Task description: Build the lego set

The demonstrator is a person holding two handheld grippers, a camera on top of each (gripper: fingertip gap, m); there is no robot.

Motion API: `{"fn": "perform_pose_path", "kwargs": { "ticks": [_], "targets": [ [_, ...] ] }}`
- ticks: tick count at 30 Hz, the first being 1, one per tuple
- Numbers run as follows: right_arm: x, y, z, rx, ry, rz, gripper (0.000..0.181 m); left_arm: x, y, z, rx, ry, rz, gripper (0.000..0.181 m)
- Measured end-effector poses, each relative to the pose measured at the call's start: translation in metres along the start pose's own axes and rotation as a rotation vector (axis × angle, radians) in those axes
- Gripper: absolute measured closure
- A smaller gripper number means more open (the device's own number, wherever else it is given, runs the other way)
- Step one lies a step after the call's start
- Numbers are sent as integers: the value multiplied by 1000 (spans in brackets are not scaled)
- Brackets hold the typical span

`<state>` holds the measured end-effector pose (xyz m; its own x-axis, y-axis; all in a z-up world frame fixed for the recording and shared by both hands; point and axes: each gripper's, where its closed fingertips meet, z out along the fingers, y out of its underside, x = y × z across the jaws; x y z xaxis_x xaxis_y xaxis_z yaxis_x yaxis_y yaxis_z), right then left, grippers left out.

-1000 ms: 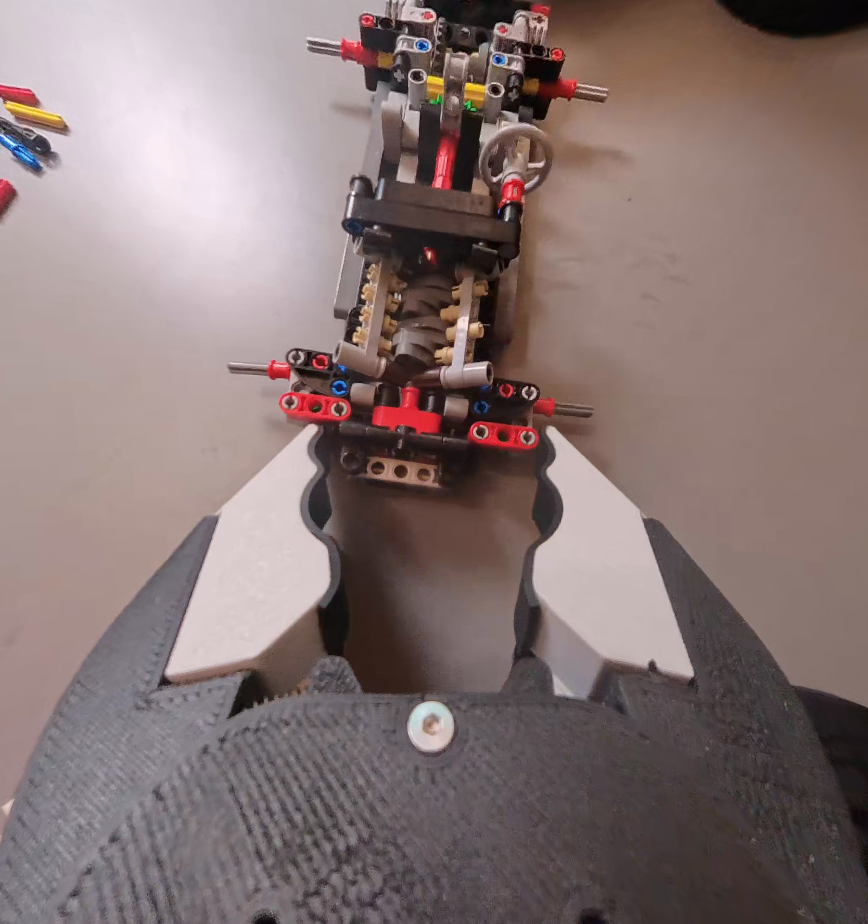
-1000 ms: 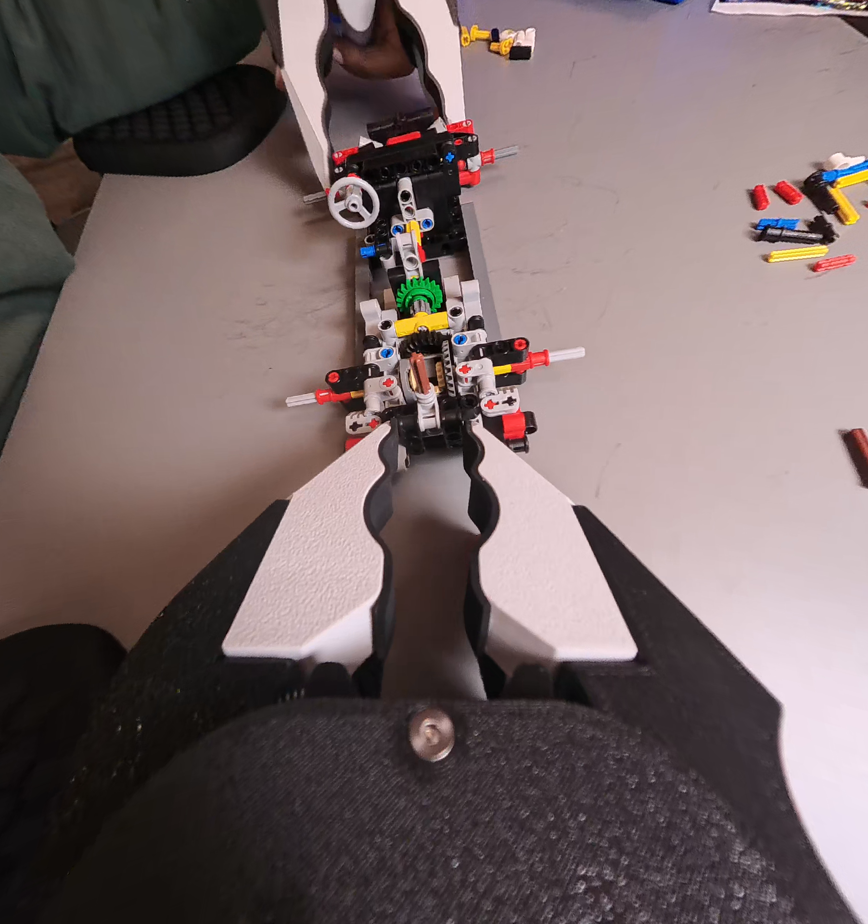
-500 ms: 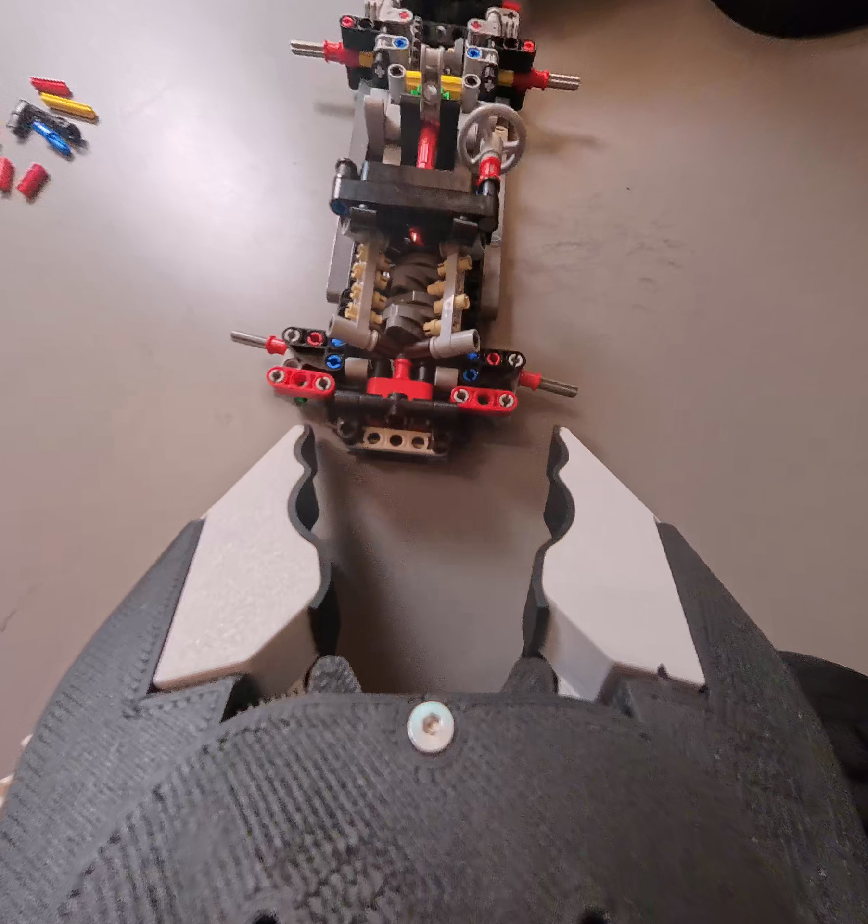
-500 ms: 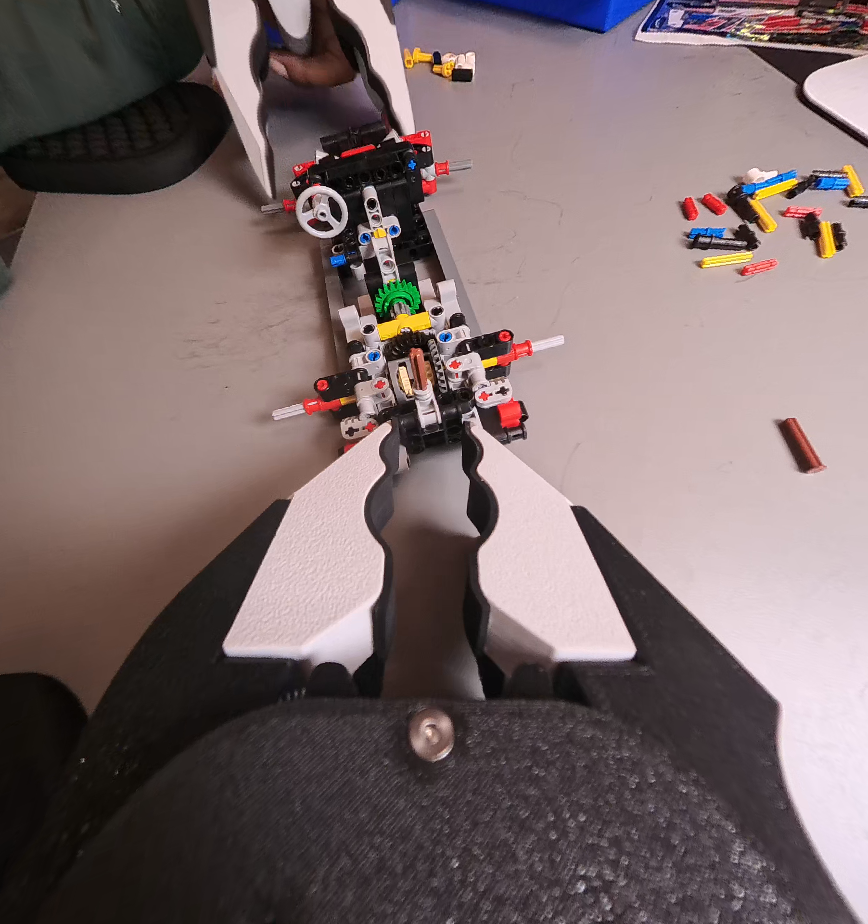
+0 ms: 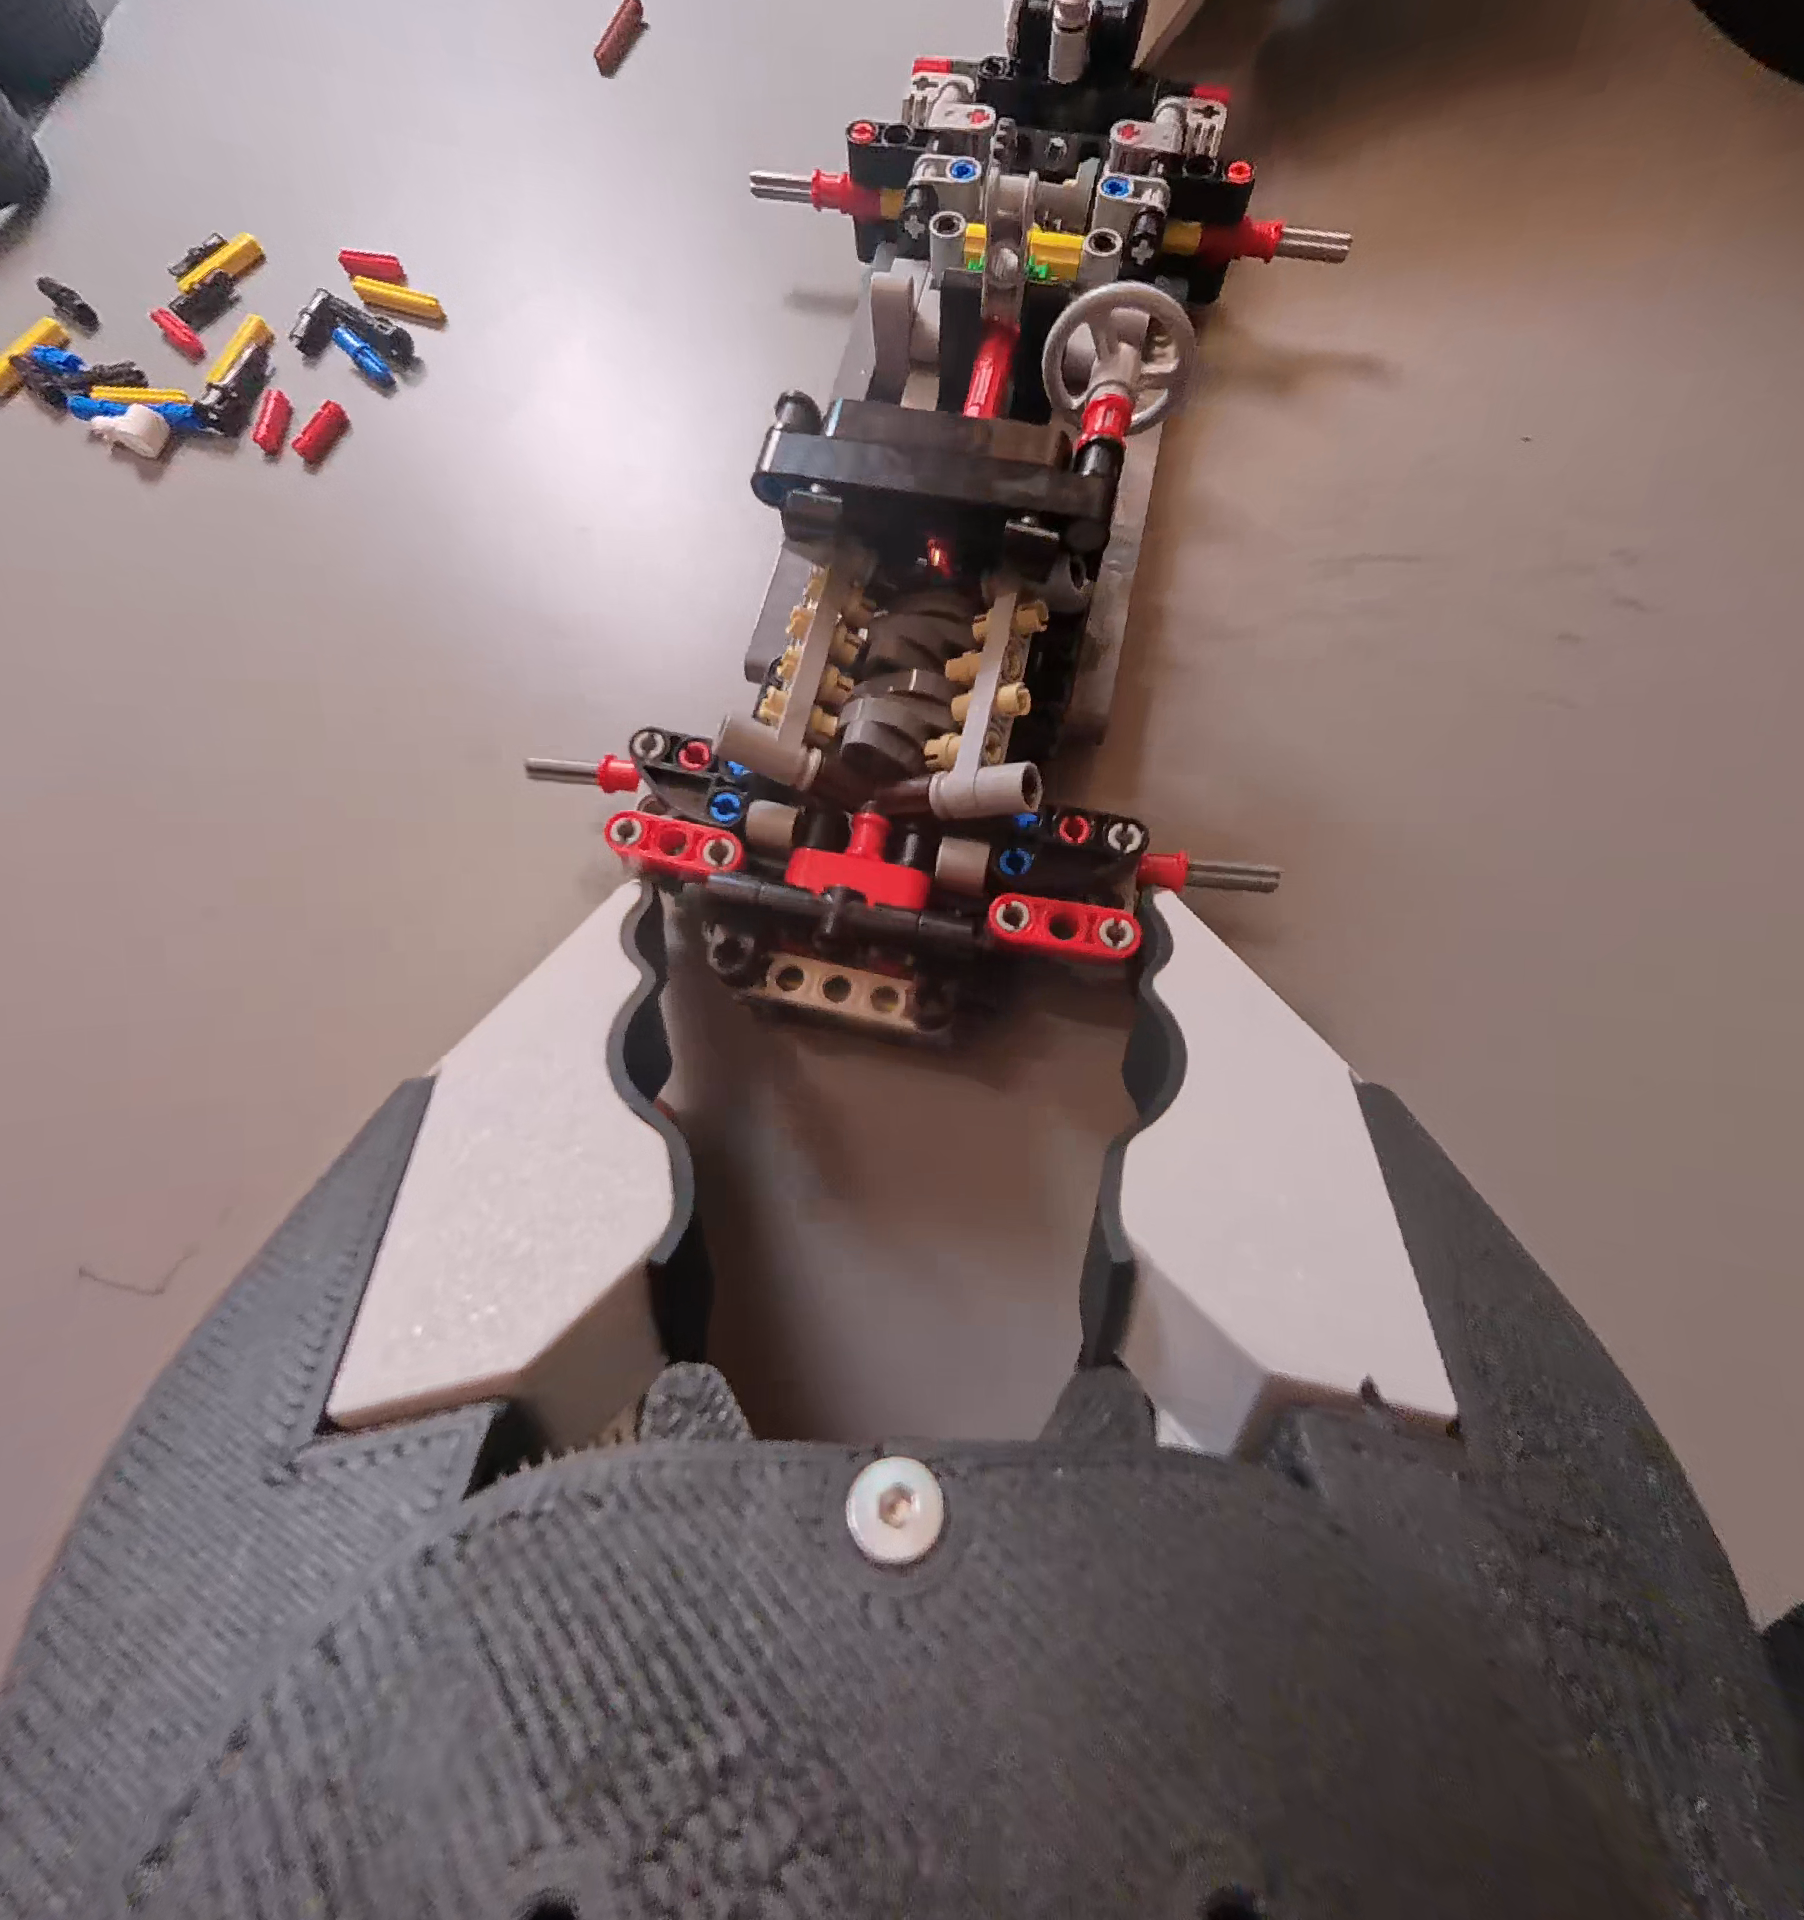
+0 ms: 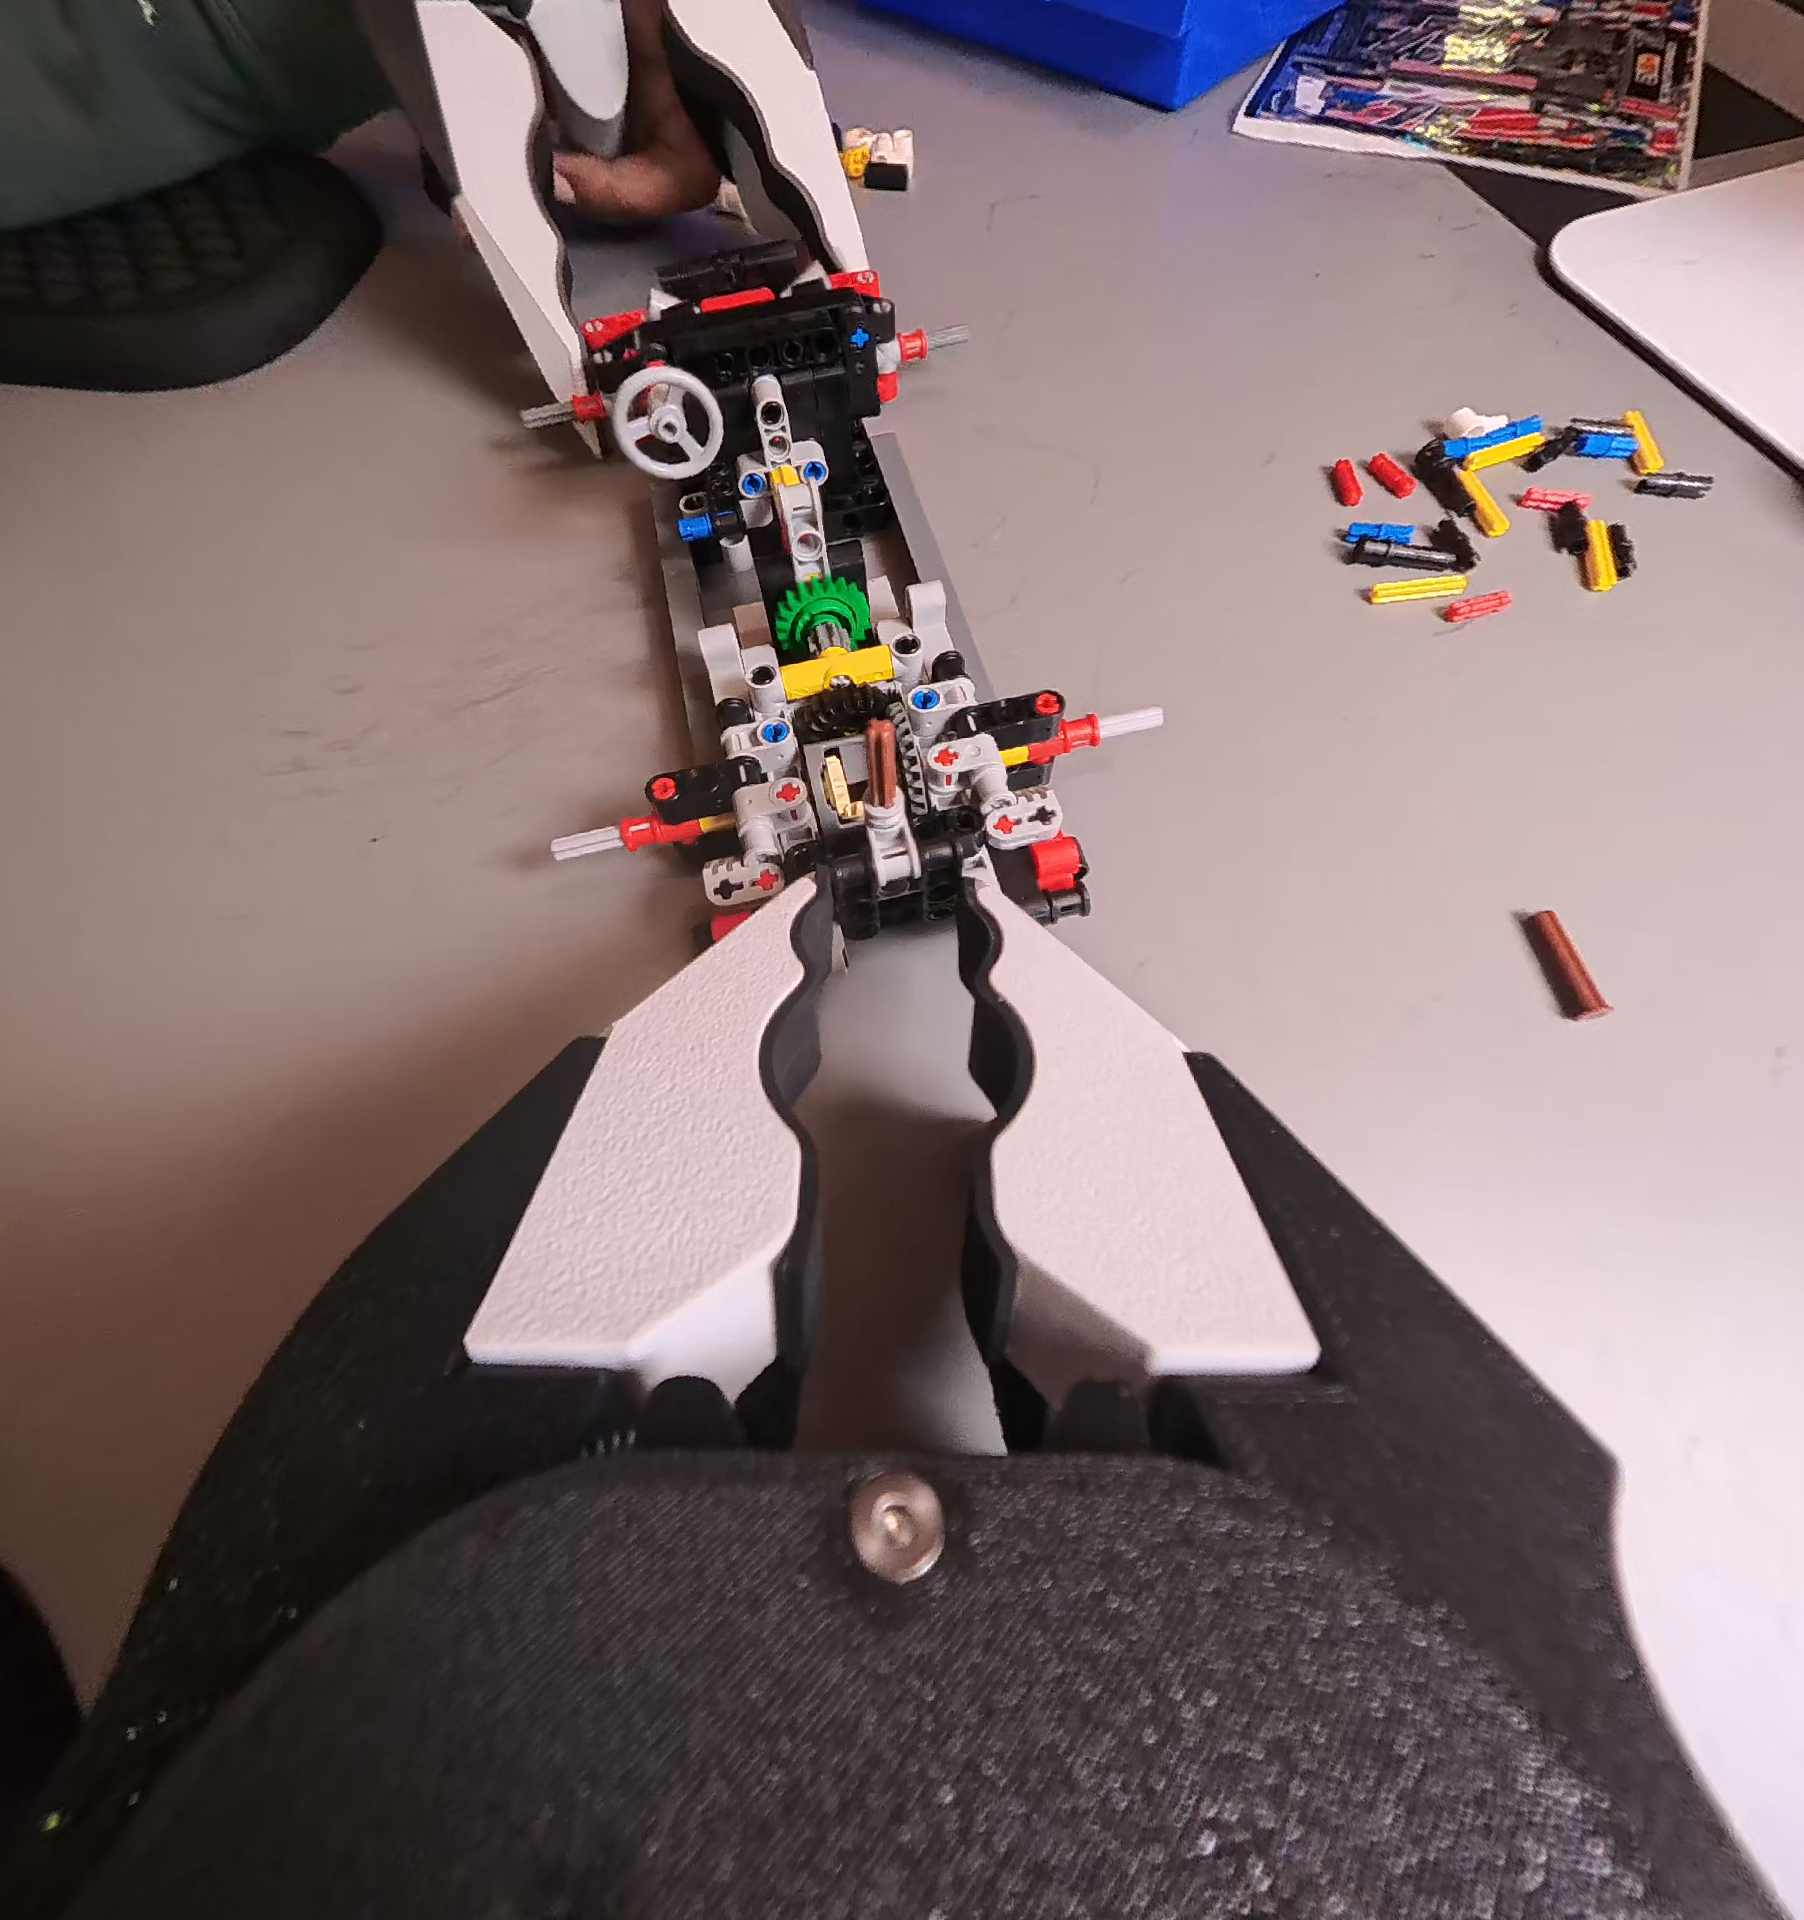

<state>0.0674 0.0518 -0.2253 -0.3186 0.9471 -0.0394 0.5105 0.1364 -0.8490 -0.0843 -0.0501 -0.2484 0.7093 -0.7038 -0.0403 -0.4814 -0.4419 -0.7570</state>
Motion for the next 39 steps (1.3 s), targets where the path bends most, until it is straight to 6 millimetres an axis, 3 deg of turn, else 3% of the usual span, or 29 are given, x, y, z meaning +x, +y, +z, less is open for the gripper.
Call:
{"fn": "perform_pose_path", "kwargs": {
  "ticks": [9, 15, 20, 27, 32, 36, 39],
  "targets": [
    [1, 1, 1, -13, 54, -38, 160, -1, 1, -3, -2, -26, -15, 85],
    [6, 0, 4, -17, 91, -38, 161, -3, 1, -3, 6, -27, -13, 101],
    [18, -4, 8, -15, 175, -43, 168, -12, 3, -5, 9, -68, -21, 103],
    [27, -28, -10, 148, 211, -15, 158, -19, 1, -16, 41, -98, -11, 105],
    [48, -62, -40, 394, 320, 53, 151, -28, -26, -41, 228, -100, -91, 104],
    [50, -69, -40, 423, 381, 30, 144, -46, -71, -71, 516, -201, -168, 102],
    [46, -77, -42, 483, 380, 47, 144, -55, -81, -79, 573, -334, -131, 108]
  ]
}}
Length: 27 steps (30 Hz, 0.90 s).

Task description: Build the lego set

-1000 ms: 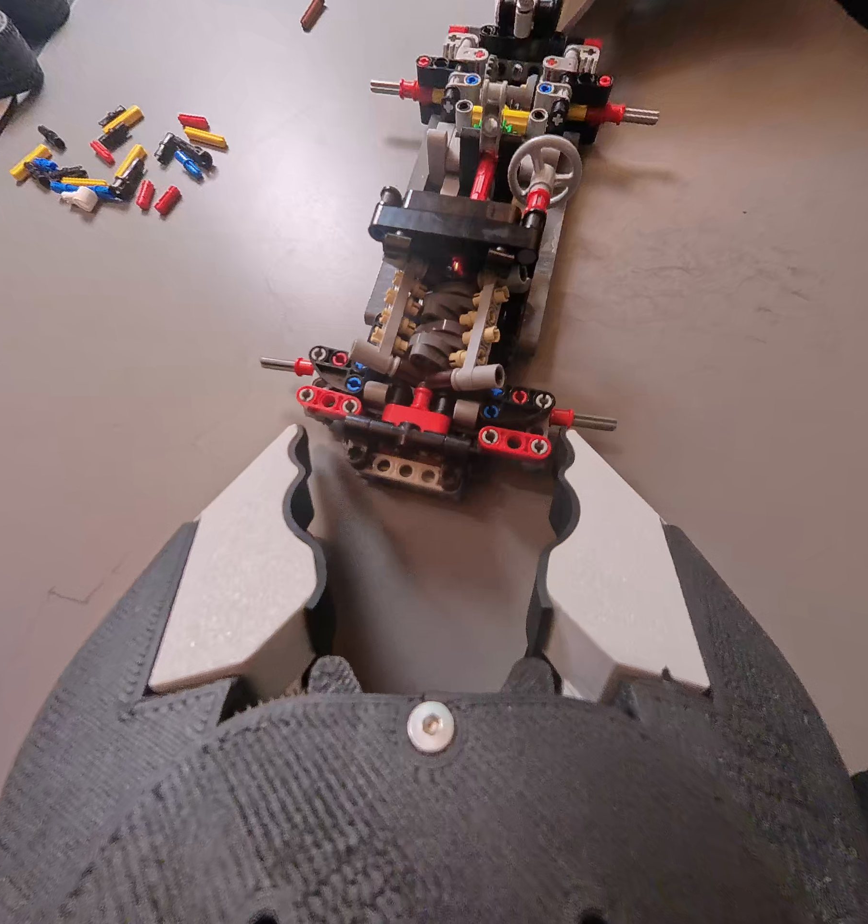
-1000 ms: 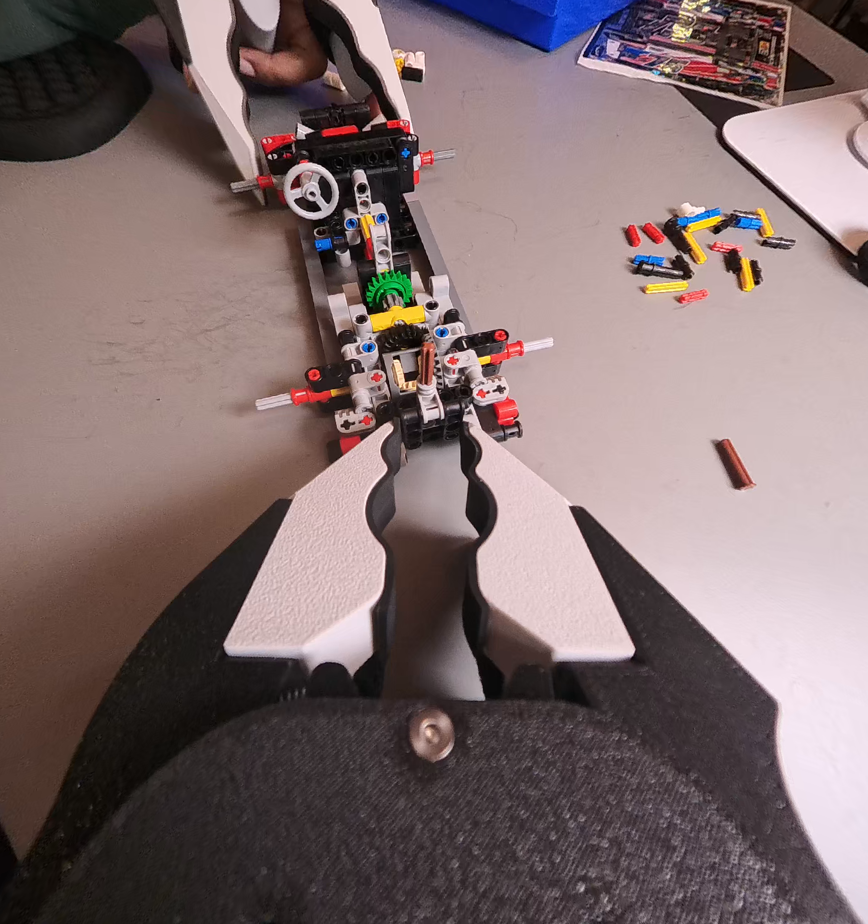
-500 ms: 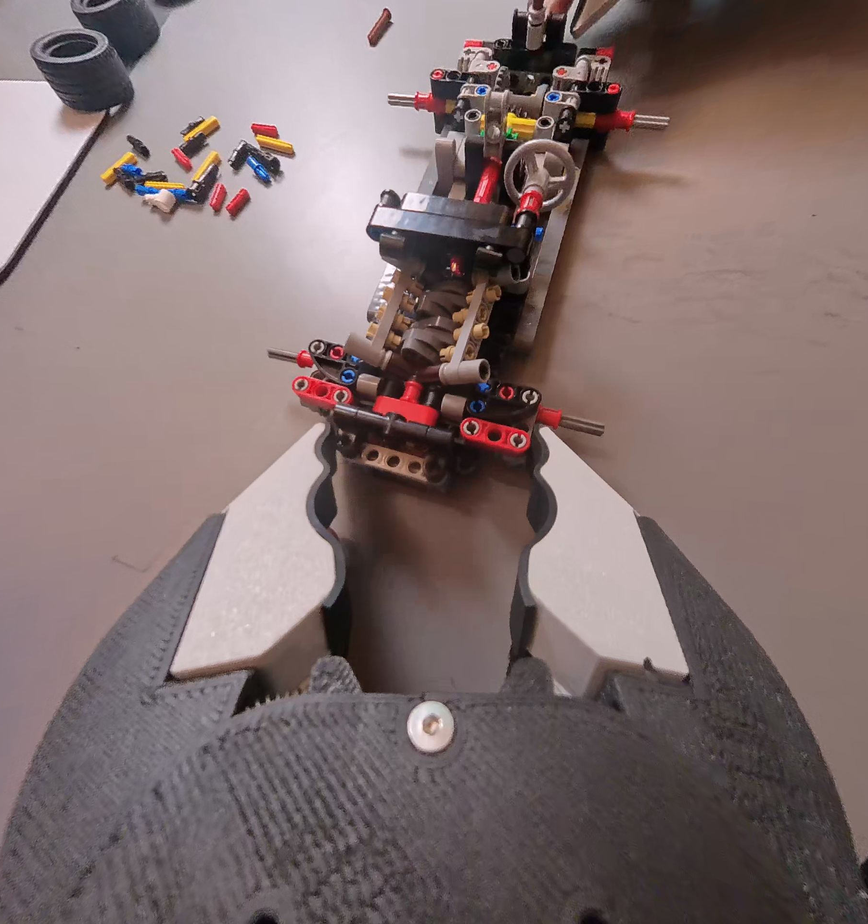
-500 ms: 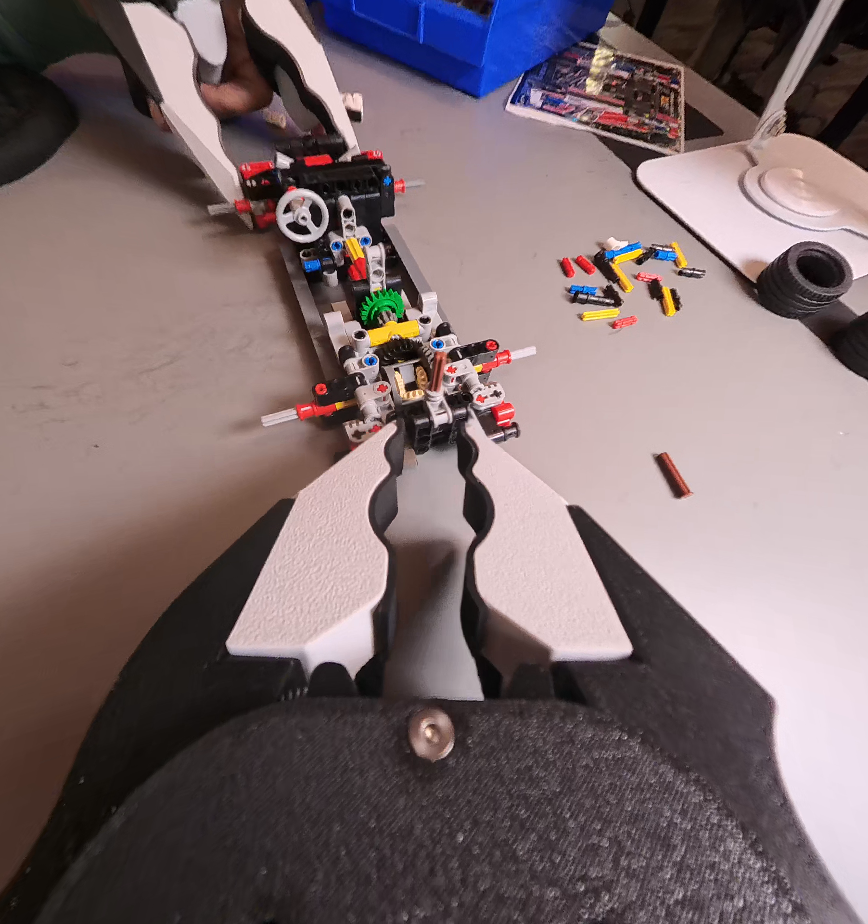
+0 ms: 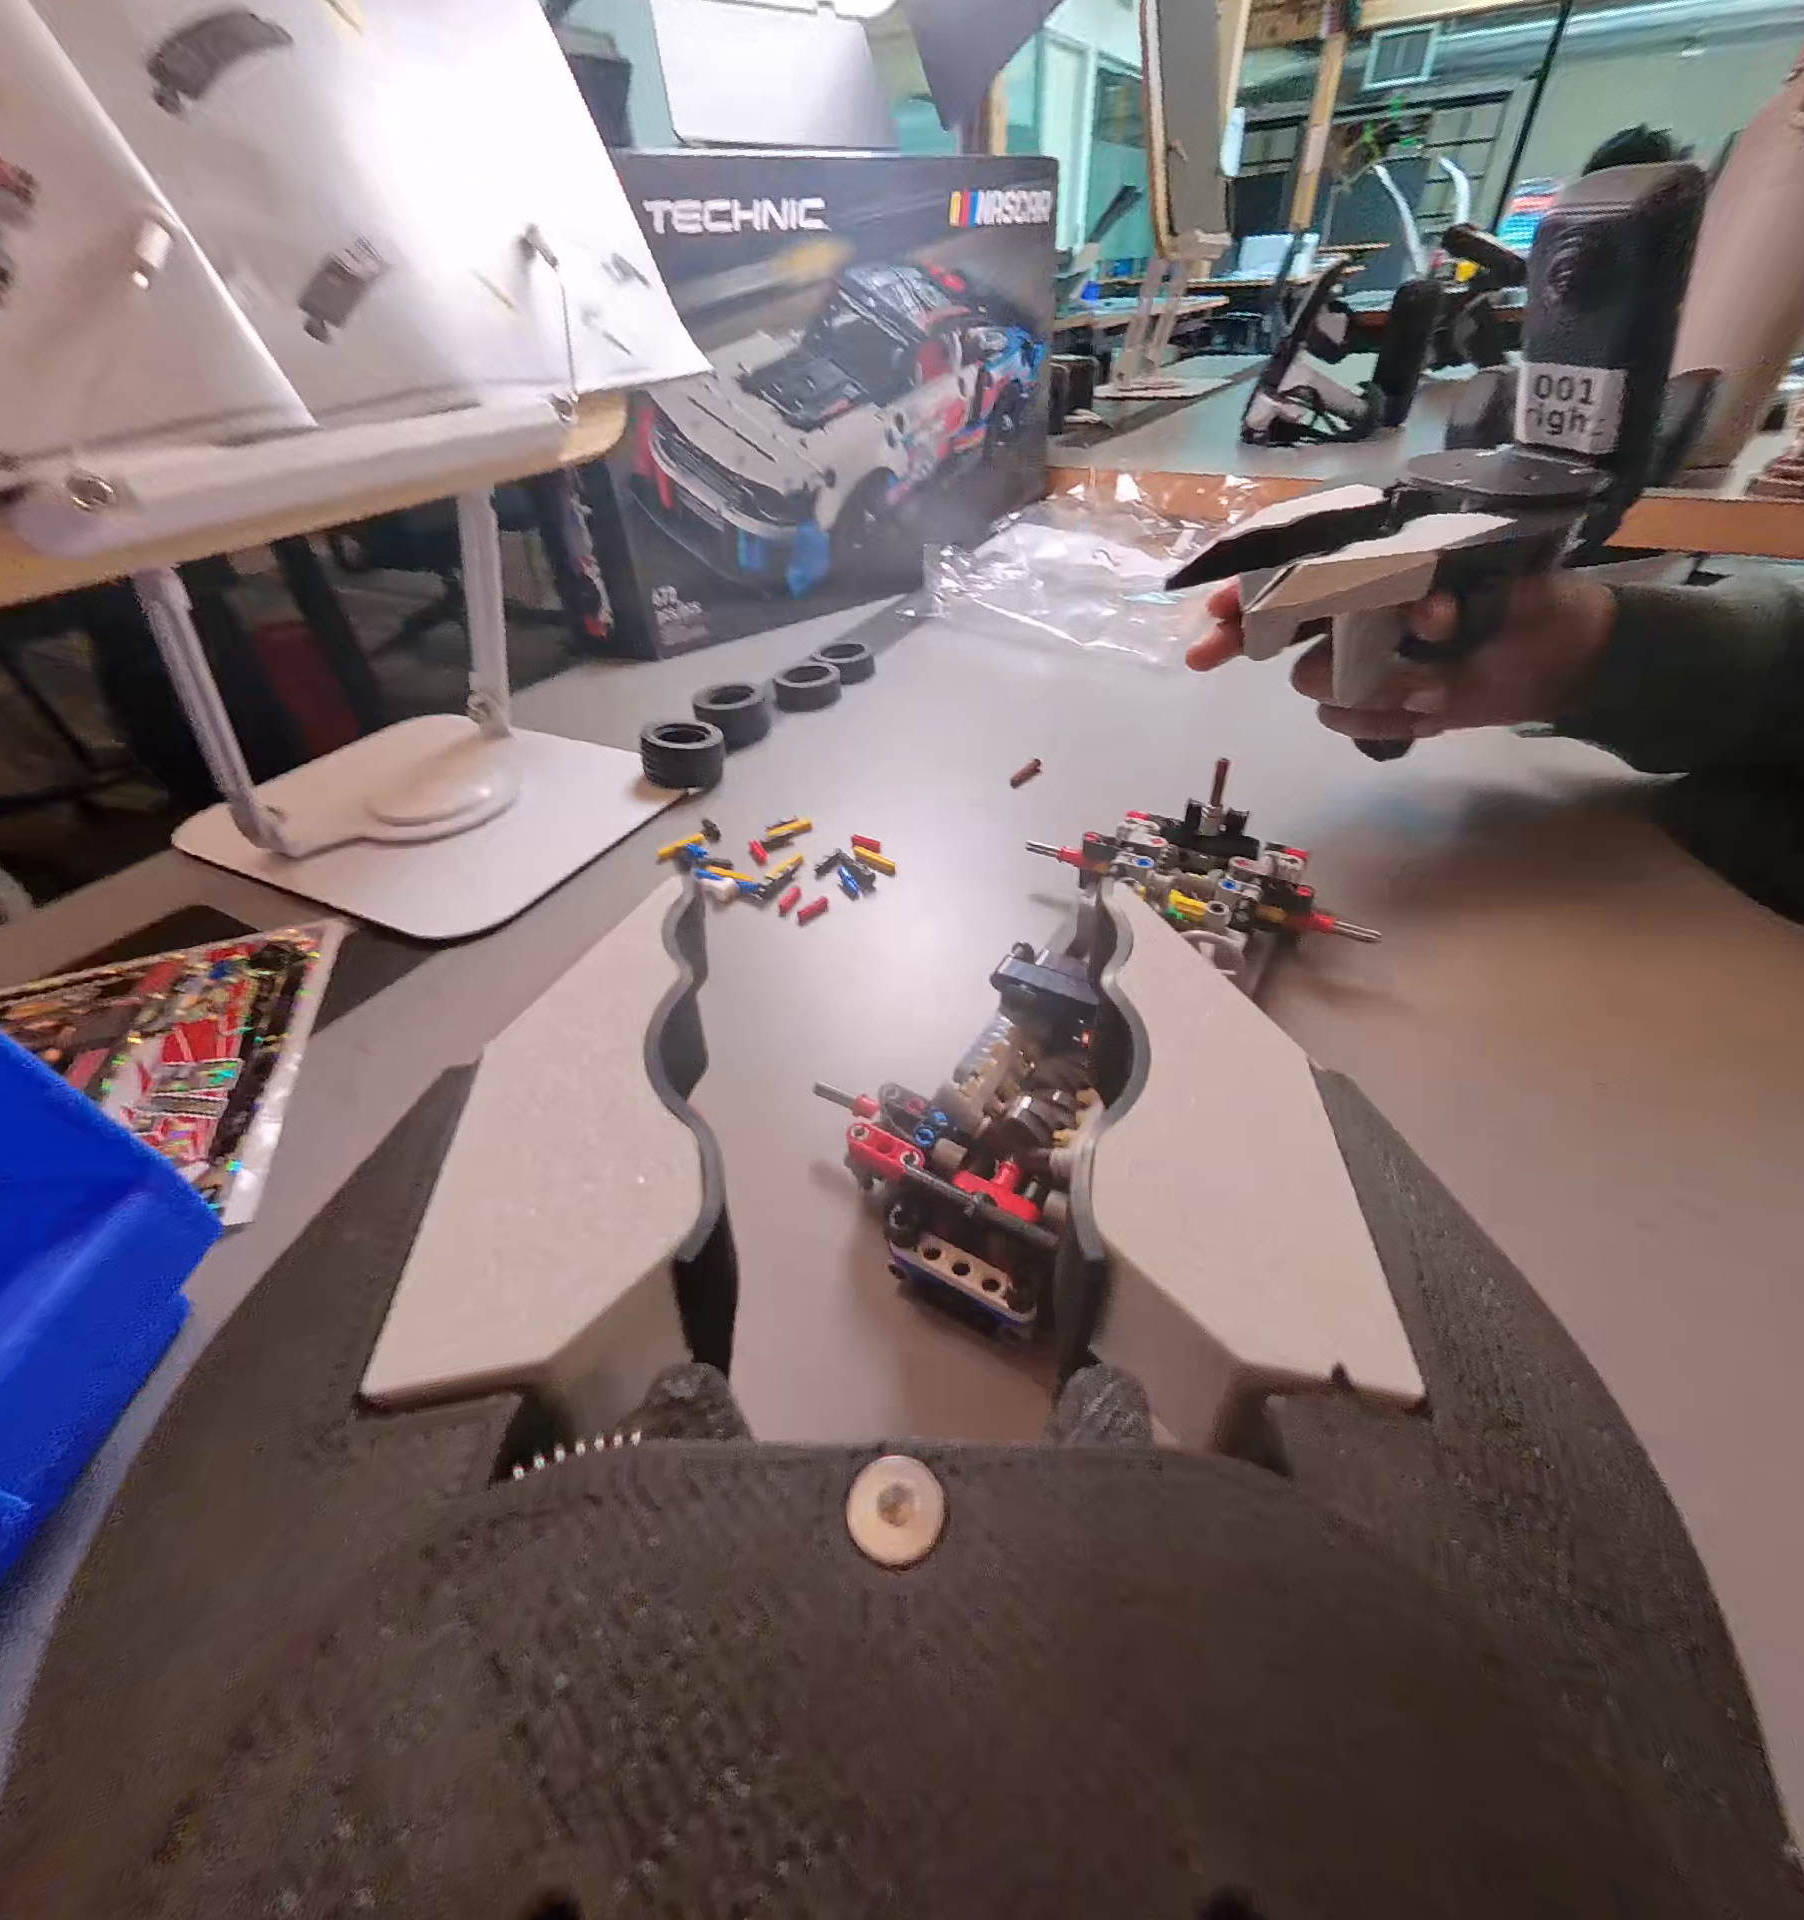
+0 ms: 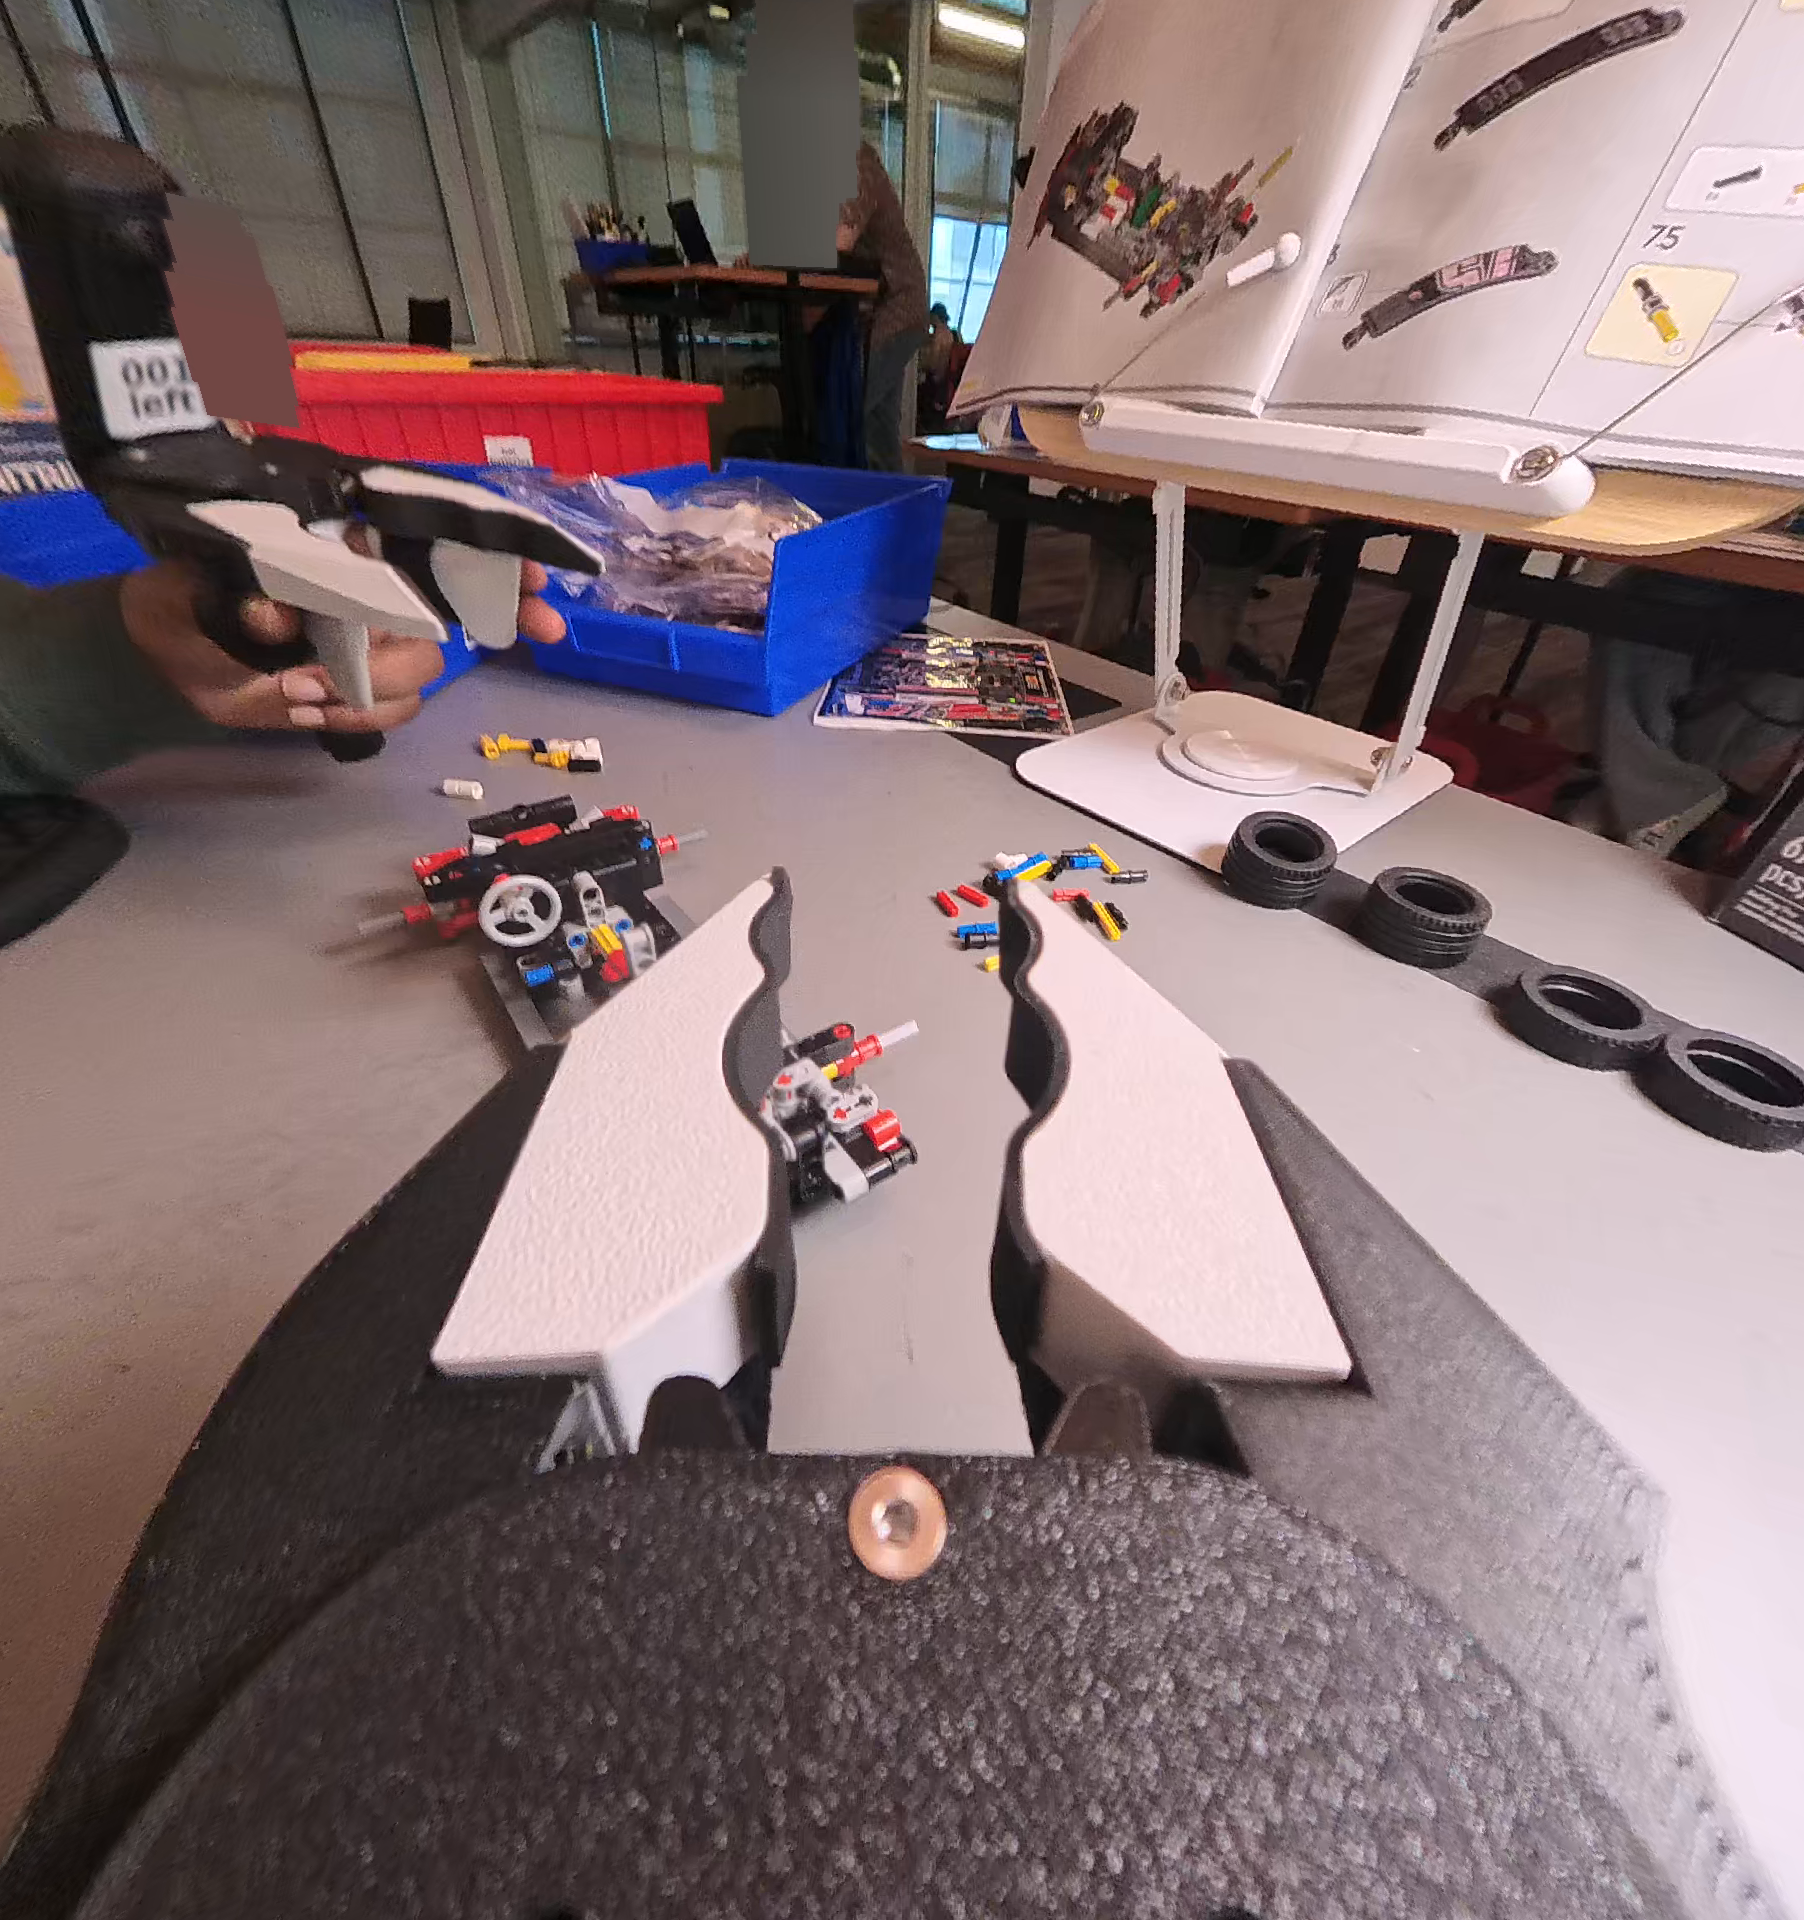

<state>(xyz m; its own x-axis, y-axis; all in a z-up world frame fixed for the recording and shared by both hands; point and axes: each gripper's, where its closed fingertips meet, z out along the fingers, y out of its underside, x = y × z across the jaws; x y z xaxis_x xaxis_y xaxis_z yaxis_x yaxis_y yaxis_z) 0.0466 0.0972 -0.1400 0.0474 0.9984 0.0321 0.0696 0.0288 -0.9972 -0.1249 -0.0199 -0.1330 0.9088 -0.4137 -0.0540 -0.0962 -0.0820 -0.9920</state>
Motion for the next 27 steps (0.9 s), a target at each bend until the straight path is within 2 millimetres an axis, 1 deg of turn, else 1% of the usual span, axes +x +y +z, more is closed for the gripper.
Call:
{"fn": "perform_pose_path", "kwargs": {
  "ticks": [2, 4, 5, 7, 9, 10, 13, 16, 20, 24, 27],
  "targets": [
    [3, -5, -1, 38, 21, 45, 147, -4, -6, 1, 33, -80, 16, 111],
    [9, -10, -5, 83, 71, 88, 153, -4, -20, -1, 95, -157, -10, 117],
    [13, -14, -8, 106, 99, 99, 157, -1, -29, -3, 138, -181, -35, 124],
    [20, -26, -14, 159, 168, 83, 167, 7, -40, -8, 209, -244, -69, 147],
    [25, -33, -18, 185, 239, 54, 181, 14, -35, -10, 210, -299, -28, 175],
    [28, -34, -18, 178, 272, 36, 181, 16, -28, -9, 187, -313, 6, 181],
    [25, -30, -11, 146, 300, 1, 181, 12, -16, -4, 135, -316, 45, 181],
    [18, -19, 3, 85, 276, -16, 181, 2, -9, -2, 113, -329, -7, 181],
    [14, 2, 16, -16, 244, -84, 178, -8, -2, -6, 96, -368, -76, 168],
    [18, 11, 11, -52, 243, -114, 170, -18, 1, -14, 104, -411, -158, 151],
    [21, 16, 7, -88, 247, -124, 163, -19, 3, -14, 116, -389, -237, 139]
  ]
}}
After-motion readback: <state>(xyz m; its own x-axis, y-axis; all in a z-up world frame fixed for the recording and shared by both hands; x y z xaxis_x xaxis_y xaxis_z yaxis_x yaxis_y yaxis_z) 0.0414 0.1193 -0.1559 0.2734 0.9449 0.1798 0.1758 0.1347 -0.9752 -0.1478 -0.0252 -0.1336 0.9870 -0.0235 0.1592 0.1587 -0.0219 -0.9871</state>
